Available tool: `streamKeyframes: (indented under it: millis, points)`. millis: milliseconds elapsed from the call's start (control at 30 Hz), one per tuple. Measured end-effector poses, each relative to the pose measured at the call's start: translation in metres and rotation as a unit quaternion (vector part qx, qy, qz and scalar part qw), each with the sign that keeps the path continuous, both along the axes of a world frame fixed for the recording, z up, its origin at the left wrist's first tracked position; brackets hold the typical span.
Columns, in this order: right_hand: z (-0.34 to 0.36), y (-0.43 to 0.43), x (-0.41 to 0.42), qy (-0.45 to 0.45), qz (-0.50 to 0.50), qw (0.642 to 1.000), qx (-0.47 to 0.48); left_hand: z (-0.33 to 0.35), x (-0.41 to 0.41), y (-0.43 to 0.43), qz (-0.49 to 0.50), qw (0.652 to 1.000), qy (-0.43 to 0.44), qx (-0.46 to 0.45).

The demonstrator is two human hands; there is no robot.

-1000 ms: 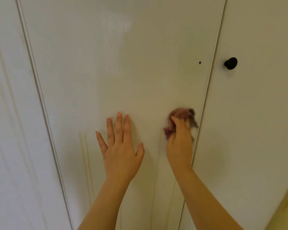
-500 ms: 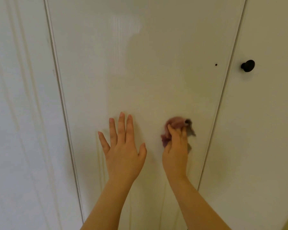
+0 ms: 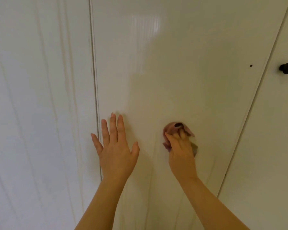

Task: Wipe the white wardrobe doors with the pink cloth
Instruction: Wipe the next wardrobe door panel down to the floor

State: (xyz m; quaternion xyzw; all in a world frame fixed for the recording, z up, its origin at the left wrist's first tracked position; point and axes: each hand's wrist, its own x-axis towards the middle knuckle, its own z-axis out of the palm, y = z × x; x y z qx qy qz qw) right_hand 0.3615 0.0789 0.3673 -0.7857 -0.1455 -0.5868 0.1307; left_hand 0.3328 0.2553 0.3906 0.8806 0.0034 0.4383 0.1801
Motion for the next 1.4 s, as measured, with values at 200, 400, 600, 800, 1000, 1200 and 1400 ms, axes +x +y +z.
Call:
streamKeyframes:
  millis: [200,400,600,800,1000,1200,1400]
  points:
    - [0.020,0.032,0.016,-0.019,0.018,0.999,-0.022,-0.006,-0.006,0.014,-0.031,0.997,0.043,-0.062]
    - [-0.013,0.038,0.003,0.012,0.059,0.986,-0.153,-0.007,-0.013,0.037,-0.025,0.992,0.092,-0.081]
    - [0.019,0.060,0.019,-0.004,0.017,0.998,-0.066,-0.008,-0.025,0.042,-0.025,0.986,0.141,-0.079]
    - [0.017,0.075,0.009,0.015,0.048,0.980,-0.192,-0.010,-0.030,0.063,-0.015,0.984,0.166,-0.068]
    - [0.031,0.102,0.023,-0.015,0.034,0.984,-0.174,-0.010,-0.034,0.074,-0.013,0.980,0.188,-0.072]
    - [-0.004,0.089,0.017,0.030,0.090,0.927,-0.363,-0.008,-0.035,0.096,0.006,0.979,0.187,-0.076]
    - [0.016,0.102,0.025,0.000,0.064,0.978,-0.198,-0.014,-0.031,0.093,0.000,0.978,0.193,-0.081]
